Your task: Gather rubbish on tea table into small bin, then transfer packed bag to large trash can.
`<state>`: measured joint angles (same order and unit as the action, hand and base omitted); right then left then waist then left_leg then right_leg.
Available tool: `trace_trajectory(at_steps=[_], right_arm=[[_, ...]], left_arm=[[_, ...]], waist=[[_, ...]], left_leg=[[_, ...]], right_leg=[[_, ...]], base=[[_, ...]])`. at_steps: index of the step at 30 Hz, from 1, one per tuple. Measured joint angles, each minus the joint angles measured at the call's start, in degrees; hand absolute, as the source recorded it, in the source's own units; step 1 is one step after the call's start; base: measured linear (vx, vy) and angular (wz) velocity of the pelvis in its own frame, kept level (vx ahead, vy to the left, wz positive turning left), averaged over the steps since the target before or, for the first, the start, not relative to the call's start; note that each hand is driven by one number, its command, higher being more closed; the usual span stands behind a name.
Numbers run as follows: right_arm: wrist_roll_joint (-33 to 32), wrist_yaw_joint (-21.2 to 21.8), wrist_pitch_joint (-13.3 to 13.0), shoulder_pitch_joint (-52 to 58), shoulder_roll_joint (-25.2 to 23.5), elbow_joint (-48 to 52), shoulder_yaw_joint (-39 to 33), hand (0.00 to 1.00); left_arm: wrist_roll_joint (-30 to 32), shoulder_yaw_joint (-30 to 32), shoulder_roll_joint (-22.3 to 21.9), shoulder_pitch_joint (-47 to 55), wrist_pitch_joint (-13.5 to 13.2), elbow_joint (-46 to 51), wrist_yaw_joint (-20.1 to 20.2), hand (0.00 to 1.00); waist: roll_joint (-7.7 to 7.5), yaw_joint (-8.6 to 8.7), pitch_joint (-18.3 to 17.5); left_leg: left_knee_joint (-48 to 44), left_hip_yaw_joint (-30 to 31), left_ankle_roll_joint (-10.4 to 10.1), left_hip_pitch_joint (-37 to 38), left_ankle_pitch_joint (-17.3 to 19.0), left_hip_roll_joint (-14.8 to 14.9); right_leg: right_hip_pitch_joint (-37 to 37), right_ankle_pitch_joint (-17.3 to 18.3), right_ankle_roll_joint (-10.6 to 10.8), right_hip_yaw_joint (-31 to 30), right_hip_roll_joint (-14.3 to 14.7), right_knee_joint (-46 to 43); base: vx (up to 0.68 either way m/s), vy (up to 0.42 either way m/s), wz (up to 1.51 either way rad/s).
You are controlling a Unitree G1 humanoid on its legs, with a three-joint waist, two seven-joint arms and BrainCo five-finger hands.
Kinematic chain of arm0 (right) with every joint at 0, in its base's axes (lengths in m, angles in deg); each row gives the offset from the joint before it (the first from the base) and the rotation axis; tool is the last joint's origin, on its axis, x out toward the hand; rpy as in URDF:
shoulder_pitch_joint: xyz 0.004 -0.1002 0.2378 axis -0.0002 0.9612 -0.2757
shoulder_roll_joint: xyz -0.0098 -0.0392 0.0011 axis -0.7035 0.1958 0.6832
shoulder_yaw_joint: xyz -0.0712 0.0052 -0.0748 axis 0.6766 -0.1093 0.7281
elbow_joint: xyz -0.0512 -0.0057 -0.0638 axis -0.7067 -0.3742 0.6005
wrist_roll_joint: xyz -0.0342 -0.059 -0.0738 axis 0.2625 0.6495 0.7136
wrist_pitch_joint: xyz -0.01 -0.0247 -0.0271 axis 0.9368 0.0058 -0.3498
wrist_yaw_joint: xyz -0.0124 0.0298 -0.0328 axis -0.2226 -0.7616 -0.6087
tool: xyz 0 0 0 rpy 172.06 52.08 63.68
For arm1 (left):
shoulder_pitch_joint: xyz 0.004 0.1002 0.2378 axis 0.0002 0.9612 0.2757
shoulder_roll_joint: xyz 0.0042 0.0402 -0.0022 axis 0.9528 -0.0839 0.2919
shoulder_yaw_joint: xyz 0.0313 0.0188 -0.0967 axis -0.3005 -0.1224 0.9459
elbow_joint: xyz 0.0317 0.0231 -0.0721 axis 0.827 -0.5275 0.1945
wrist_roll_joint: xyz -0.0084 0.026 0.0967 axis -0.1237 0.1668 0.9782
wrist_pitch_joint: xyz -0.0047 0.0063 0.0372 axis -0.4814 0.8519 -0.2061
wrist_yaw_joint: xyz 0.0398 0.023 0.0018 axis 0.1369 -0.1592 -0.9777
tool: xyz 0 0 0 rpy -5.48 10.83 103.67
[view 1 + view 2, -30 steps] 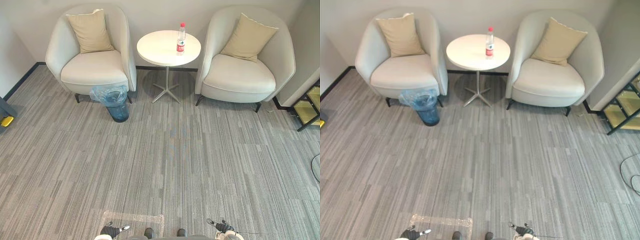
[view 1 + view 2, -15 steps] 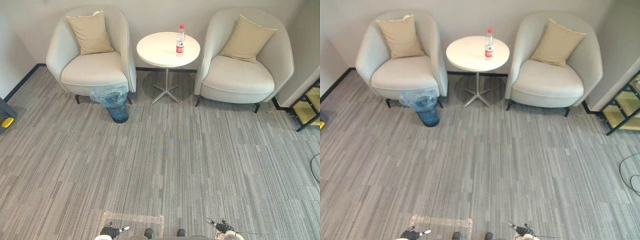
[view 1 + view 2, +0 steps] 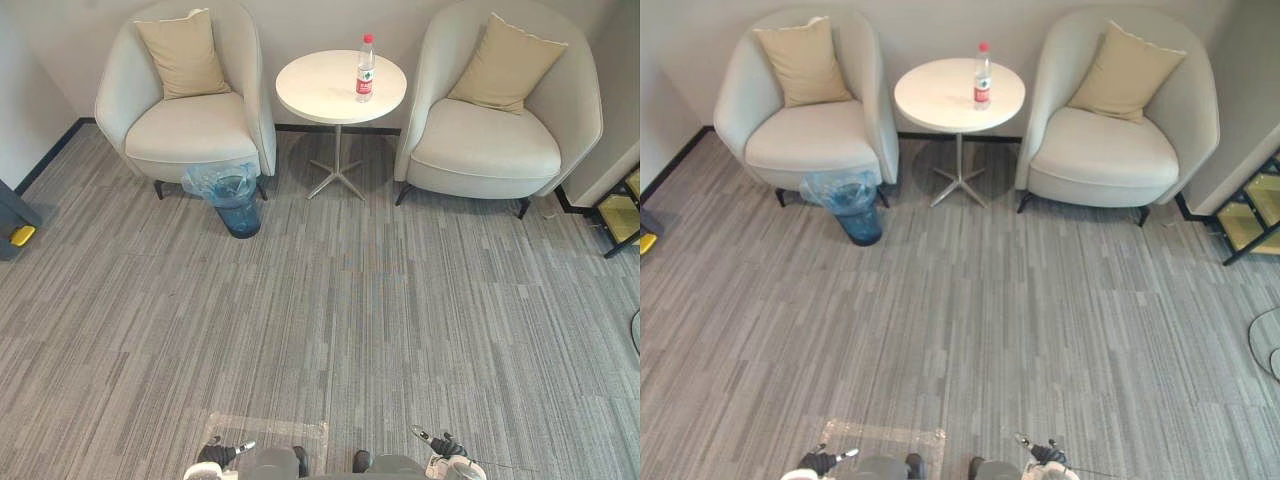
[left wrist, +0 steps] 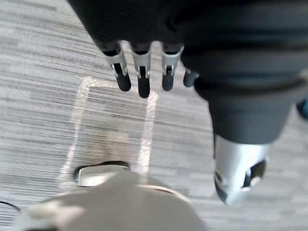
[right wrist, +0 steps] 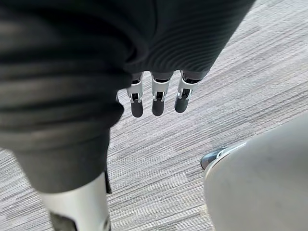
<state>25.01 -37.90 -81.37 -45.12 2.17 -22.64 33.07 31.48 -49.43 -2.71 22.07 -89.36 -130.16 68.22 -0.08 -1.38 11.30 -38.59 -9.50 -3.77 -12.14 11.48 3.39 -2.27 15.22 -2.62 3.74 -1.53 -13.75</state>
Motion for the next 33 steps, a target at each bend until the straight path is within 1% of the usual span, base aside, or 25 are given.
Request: trace_trajectory(at_steps=[2, 4, 5, 6, 7, 9, 10, 11, 12, 13, 14, 15, 16, 18, 21, 22, 23, 24, 26, 27, 28, 29, 30, 31, 33], right_arm=[[-0.6, -0.2, 0.2, -0.1, 0.4, 0.0, 0.5, 0.0], [-0.6, -0.3, 0.3, -0.3, 0.5, -0.1, 0.6, 0.0], [-0.6, -0.3, 0.3, -0.3, 0.6, -0.1, 0.6, 0.0], [-0.6, -0.3, 0.3, -0.3, 0.8, -0.4, 0.6, 0.0], [-0.6, -0.3, 0.3, -0.4, 0.9, -0.9, 0.4, 0.0], [-0.3, -0.2, 0.5, 0.0, -0.5, -1.6, -0.7, 0.0], [-0.4, -0.1, 0.5, 0.1, -0.4, -1.6, -0.8, 0.0], [-0.4, 0.0, 0.6, 0.2, -0.4, -1.4, -0.7, 0.0], [-0.4, 0.0, 0.5, 0.5, -0.5, -0.9, -0.4, 0.0], [-0.4, 0.1, 0.4, 0.5, -0.5, -0.7, -0.3, 0.0], [-0.4, 0.1, 0.2, 0.6, -0.4, -0.2, 0.1, 0.0], [-0.4, 0.1, 0.2, 0.6, -0.3, 0.4, 0.2, 0.0], [-0.3, 0.0, 0.1, 0.7, -0.2, 1.6, 0.2, 0.0], [-0.3, 0.0, -0.2, 0.5, -0.3, 3.1, 0.2, 0.0], [-0.3, 0.1, -0.6, 0.0, -0.4, 3.5, 0.2, 0.0], [-0.3, 0.1, -0.6, -0.3, -0.5, 3.1, 0.3, 0.0], [-0.3, 0.0, -0.6, -0.3, -0.5, 2.4, 0.5, 0.0], [-0.4, 0.2, -0.6, -0.2, -0.5, 1.4, 0.5, 0.0], [-0.4, 0.2, -0.6, -1.2, 1.1, 1.4, 0.3, 0.0], [-0.4, 0.3, -0.5, -1.3, 1.2, 1.4, 0.1, 0.0], [-0.3, 0.4, -0.4, -1.5, 1.2, 1.3, -0.1, 0.0], [-0.4, 0.4, -0.3, -1.0, 1.2, 1.3, -0.1, 0.0], [-0.4, 0.3, -0.2, -0.6, 1.1, 1.5, 0.1, 0.0], [-0.4, 0.2, -0.2, -0.2, 1.0, 2.0, 0.9, 0.0], [-0.4, -0.1, 0.0, -0.1, 1.3, 1.8, 2.6, 0.0]], left_arm=[[-0.9, 0.6, -0.6, 0.3, 0.1, 0.7, -0.3, 0.0], [-1.7, 0.6, -0.7, 0.3, -0.1, 0.9, -0.5, 0.0], [-2.0, 0.6, -0.8, 0.3, -0.1, 0.9, -0.9, 0.0], [-2.0, 0.4, -1.0, 0.4, -0.1, 0.7, -1.2, 0.0], [-1.9, 0.0, -0.4, 0.4, -0.1, 0.3, -1.2, 0.0], [-1.9, 0.3, 0.7, 0.2, -0.1, -0.6, -1.3, 0.0], [-1.9, 0.4, 0.6, 0.2, 0.0, -0.6, -1.3, 0.0], [-1.9, 0.9, 0.6, 0.5, 0.2, -0.7, -1.3, 0.0], [-1.9, 0.6, 0.9, 0.6, 0.5, -0.8, -1.3, 0.0], [-1.9, 0.5, 0.9, 0.6, 0.6, -0.7, -1.3, 0.0], [-2.0, 0.4, 0.9, -0.1, 0.7, -0.7, -1.3, 0.0], [-2.0, 0.2, 0.8, -0.6, 0.7, -0.8, -1.3, 0.0], [-2.0, 0.2, 0.5, -1.5, 0.7, -0.8, -1.3, 0.0], [-2.1, 0.3, -0.3, -2.9, 0.6, -0.8, -1.3, 0.0], [-1.6, -1.0, -3.1, -3.8, 0.5, -0.9, -1.2, 0.0], [-2.0, -1.3, -2.9, -3.8, 0.3, -1.4, -1.0, 0.0], [-2.0, -1.5, -2.7, -3.7, -0.1, -1.6, -1.0, 0.0], [-2.0, -1.3, -2.3, -3.9, -0.2, -2.0, -1.0, 0.0], [-2.0, -0.2, -4.9, -3.9, 0.0, -3.6, -1.1, 0.0], [-1.9, 0.6, -5.8, -3.6, 0.0, -3.6, -1.2, 0.0], [-1.9, 1.0, -6.0, -3.8, 0.1, -3.5, -1.1, 0.0], [-1.9, 1.5, -5.9, -3.8, 0.1, -2.7, -1.1, 0.0], [-1.9, 1.9, -5.8, -3.9, 0.0, -2.1, -1.1, 0.0], [-2.0, 3.0, -5.9, -3.7, -0.1, -1.0, -1.1, 0.0], [-2.1, 3.7, -5.8, -3.6, -0.2, 0.4, -1.1, 0.0]], waist=[[0.65, -0.12, 0.4], [0.62, -1.0, 0.3], [0.66, -1.24, 0.3], [0.91, -1.6, 0.0], [0.03, -1.98, -0.4], [-1.9, -2.02, -1.4], [-1.99, -2.31, -1.5], [-2.23, -2.4, -1.5], [-2.43, -1.92, -1.6], [-2.41, -1.79, -1.6], [-2.3, -1.6, -1.5], [-2.15, -1.59, -1.4], [-1.61, -1.49, -1.2], [-0.63, -1.25, -0.5], [-0.49, -0.13, -0.5], [-0.68, 0.37, -0.6], [-1.45, 0.76, -0.8], [-2.9, 1.07, -1.5], [1.91, 0.58, -1.9], [2.22, 0.84, -2.1], [3.15, 0.9, -2.2], [2.98, 1.03, -2.0], [2.79, 1.02, -1.8], [2.21, 0.55, -1.4], [2.2, -0.3, -1.1]], left_leg=[[-0.3, -2.4, 0.3, -2.9, 2.1, 1.5], [10.1, -3.9, 1.0, -4.1, 0.7, 0.8], [15.1, -4.2, 0.8, -4.0, -1.2, 0.5], [22.2, -3.5, 0.7, -3.7, -4.9, 0.0], [22.1, -3.1, 3.0, -3.7, -8.4, -1.6], [19.3, -5.6, 4.2, -4.2, -3.3, -3.2], [18.9, -6.1, 4.5, -3.7, -2.3, -3.3], [18.8, -7.4, 5.7, -0.8, -1.1, -3.8], [20.6, -7.3, 6.2, 3.3, -0.2, -4.9], [21.3, -7.2, 6.3, 4.6, 0.0, -5.2], [23.1, -6.9, 6.3, 8.2, 0.3, -5.5], [24.5, -6.8, 6.2, 10.3, 0.3, -5.5], [27.1, -6.2, 6.2, 13.8, 0.3, -5.4], [30.8, -5.7, 6.2, 19.4, 0.3, -4.8], [32.5, -4.9, 6.2, 24.7, 0.3, -3.2], [32.5, -4.0, 6.2, 25.6, 0.3, -2.9], [32.7, -2.8, 5.8, 26.6, 0.5, -3.4], [32.9, -0.7, 3.8, 28.1, 1.7, -4.5], [32.9, -0.4, 2.3, 29.0, 2.3, -1.1], [31.7, -0.4, 1.5, 28.5, 1.8, -0.7], [27.6, -0.1, 1.2, 27.3, 1.6, 0.0], [17.0, 1.5, 0.4, 23.4, 1.3, 1.6], [10.4, 2.1, -1.1, 20.9, 0.3, 2.5], [-2.6, 2.3, -3.2, 15.1, -0.9, 5.0], [-14.1, 0.7, -3.1, 7.9, 0.7, 7.9]], right_leg=[[-1.8, 0.7, 0.1, -1.2, -0.3, 0.5], [-3.2, 1.4, 1.2, -2.7, -1.7, 2.1], [-3.8, 1.7, 1.7, -3.3, -2.1, 2.9], [-4.2, 2.3, 2.5, -4.5, -2.4, 4.0], [-4.6, 3.3, 3.2, -6.4, -3.6, 4.8], [-3.6, 3.5, 3.5, -8.6, -5.8, 1.4], [-2.8, 3.5, 3.5, -9.5, -6.0, -1.1], [-0.5, 2.9, 6.0, -10.3, -6.5, -10.0], [3.9, 0.5, 11.8, -10.4, -7.0, -22.8], [5.4, -0.4, 13.2, -10.2, -7.0, -27.2], [9.6, -1.2, 14.0, -8.7, -7.3, -37.5], [11.7, -1.1, 13.6, -6.8, -7.7, -41.3], [14.7, -0.9, 12.0, -3.1, -8.4, -44.6], [18.8, 0.6, 9.3, 2.9, -9.9, -43.7], [21.7, 0.5, 6.7, 7.2, -8.7, -29.9], [21.4, -2.4, 6.2, 7.0, -7.2, -22.2], [21.0, -9.1, 5.0, 4.8, -5.9, -13.4], [20.7, -12.0, 1.9, 3.1, -5.8, -10.3], [20.6, -10.4, 0.8, 4.3, -3.3, -11.8], [20.2, -8.5, 0.7, 4.7, -3.0, -11.6], [18.9, -7.1, 0.4, 5.2, -2.4, -11.3], [15.7, -5.9, 0.4, 6.0, -2.0, -9.0], [13.9, -5.3, 0.4, 6.4, -1.8, -7.9], [10.4, -4.4, -0.2, 7.1, -1.2, -6.0], [5.8, -3.1, -0.9, 7.7, -0.4, -3.8]], base=[[0.18, 0.069, -0.2], [0.26, 0.148, -0.35], [0.31, 0.214, -0.45], [0.35, 0.27, -0.6], [0.38, 0.287, -0.5], [0.5, 0.243, -0.36], [0.62, 0.256, -0.45], [0.48, 0.21, -0.35], [0.57, 0.248, -0.24], [0.45, 0.173, -0.02], [0.34, 0.113, 0.01], [0.41, 0.106, 0.0], [0.47, 0.062, 0.08], [0.39, 0.019, 0.16], [0.41, -0.099, 0.25], [0.3, -0.143, 0.38], [0.43, -0.216, 0.51], [0.56, -0.267, 0.2], [0.48, -0.228, -0.11], [0.39, -0.185, 0.02], [0.44, -0.232, 0.24], [0.36, -0.199, 0.32], [0.37, -0.229, 0.41], [0.23, -0.133, 0.26], [0.28, -0.107, 0.09]])
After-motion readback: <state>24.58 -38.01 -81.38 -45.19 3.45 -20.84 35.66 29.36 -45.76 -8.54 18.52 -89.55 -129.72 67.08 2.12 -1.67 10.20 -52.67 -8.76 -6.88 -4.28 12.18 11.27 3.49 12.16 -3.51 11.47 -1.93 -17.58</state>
